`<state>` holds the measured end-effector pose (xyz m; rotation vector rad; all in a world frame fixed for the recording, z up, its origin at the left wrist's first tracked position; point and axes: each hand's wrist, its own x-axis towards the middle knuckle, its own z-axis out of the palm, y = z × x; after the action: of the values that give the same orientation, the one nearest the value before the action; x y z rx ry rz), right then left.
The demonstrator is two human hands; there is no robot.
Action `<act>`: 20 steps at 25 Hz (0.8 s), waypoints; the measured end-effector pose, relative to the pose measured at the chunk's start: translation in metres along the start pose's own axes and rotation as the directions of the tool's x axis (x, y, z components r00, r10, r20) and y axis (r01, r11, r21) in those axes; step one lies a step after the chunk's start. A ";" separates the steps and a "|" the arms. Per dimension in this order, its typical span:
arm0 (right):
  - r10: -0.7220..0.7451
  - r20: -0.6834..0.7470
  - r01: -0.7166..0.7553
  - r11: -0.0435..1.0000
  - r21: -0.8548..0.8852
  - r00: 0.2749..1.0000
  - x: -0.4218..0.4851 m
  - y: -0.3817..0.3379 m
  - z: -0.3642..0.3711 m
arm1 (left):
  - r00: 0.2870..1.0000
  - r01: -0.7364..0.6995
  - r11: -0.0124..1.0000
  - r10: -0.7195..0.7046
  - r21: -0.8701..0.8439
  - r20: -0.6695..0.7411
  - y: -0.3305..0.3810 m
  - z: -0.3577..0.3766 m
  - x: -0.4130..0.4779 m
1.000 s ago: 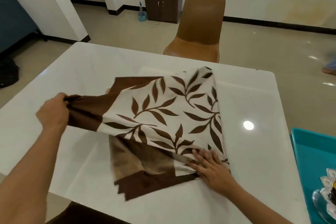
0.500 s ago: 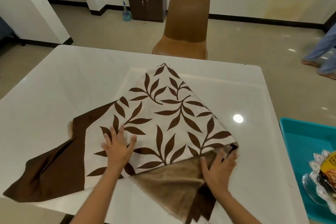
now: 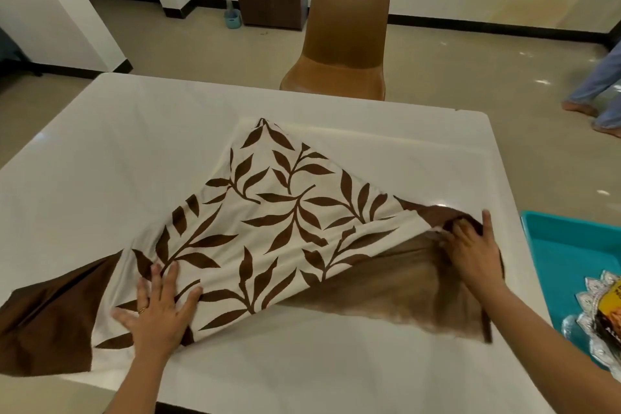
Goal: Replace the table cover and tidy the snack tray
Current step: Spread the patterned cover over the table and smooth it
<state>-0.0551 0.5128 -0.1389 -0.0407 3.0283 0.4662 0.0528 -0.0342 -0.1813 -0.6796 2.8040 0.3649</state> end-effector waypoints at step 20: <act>0.083 0.481 -0.297 0.873 0.387 0.873 0.024 0.002 0.008 | 0.967 -0.230 0.965 0.241 0.129 -0.084 0.008 0.021 -0.023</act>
<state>-0.0790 0.5171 -0.1474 0.3572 2.5987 -0.2122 0.0724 -0.0115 -0.1928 -0.3472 2.9810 0.2088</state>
